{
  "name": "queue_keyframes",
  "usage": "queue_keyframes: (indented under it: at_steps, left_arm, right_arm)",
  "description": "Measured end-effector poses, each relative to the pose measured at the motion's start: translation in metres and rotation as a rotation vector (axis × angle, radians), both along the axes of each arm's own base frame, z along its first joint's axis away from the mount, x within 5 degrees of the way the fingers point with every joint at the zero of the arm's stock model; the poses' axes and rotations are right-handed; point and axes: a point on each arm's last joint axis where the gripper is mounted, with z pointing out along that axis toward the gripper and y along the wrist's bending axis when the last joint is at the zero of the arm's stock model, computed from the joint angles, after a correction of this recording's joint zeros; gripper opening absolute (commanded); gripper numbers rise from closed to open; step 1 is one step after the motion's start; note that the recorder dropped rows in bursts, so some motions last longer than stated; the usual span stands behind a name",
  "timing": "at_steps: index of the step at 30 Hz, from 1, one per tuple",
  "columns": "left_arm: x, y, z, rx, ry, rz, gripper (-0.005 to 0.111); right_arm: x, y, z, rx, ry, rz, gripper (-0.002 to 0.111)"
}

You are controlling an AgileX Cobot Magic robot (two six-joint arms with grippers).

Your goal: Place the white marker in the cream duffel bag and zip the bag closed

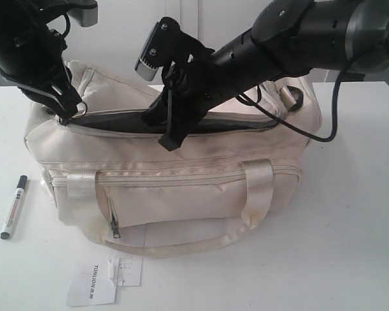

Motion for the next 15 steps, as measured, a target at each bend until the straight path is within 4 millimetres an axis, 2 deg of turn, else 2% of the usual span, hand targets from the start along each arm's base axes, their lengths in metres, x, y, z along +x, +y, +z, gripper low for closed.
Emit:
queue_keyframes:
  at_steps: [6,15]
  left_arm:
    - [0.000,0.000,0.000,-0.001,-0.004,0.000,0.000]
    - [0.001,0.000,0.000,0.005,-0.010,-0.001,0.000]
  right_arm:
    - [-0.004,-0.002,0.012,0.001,-0.040,-0.003,0.000]
    - [-0.006,-0.004,0.017,-0.019,-0.064,0.004,0.000]
